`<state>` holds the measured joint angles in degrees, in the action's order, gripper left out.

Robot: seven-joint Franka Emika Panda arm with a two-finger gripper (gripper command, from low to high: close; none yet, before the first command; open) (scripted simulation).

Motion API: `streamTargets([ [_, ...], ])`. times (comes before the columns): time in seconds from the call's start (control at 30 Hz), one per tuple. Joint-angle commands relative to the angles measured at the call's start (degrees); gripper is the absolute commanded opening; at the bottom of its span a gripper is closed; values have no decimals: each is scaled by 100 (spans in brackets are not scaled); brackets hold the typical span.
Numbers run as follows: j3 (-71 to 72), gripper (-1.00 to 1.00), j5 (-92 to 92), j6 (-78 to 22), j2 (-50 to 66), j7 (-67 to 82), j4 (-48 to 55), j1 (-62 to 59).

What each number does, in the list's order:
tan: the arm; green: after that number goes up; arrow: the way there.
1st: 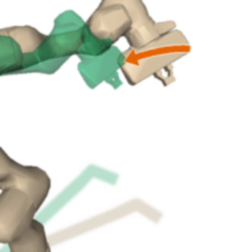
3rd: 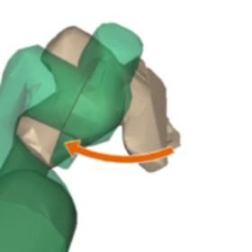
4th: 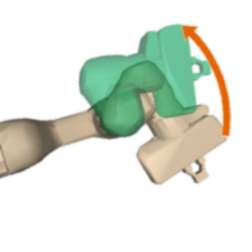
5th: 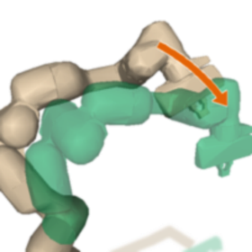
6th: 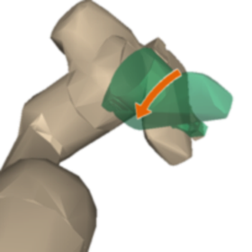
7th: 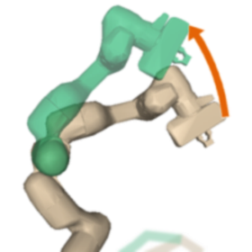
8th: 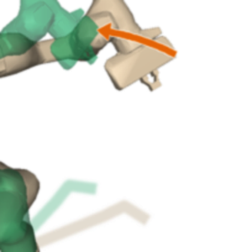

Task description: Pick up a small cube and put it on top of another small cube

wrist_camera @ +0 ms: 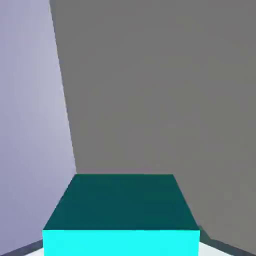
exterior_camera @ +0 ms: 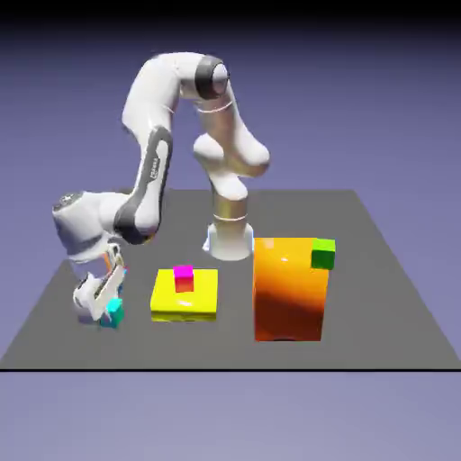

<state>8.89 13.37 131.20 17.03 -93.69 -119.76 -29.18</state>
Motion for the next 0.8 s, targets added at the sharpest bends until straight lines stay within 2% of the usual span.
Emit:
streamTargets([
  [0.0,163,-100,-45,-223,-208,160,-10,196],
  [0.37,1955,-100,-395,-2603,-2481,2005,-125,2342],
  [0.57,2047,-100,-434,-1562,-2210,1965,-913,2404],
  [0.6,2047,100,-434,-1562,-2210,1965,-913,2404],
  [0.77,1959,100,-397,-2557,-2469,2004,-159,2345],
])
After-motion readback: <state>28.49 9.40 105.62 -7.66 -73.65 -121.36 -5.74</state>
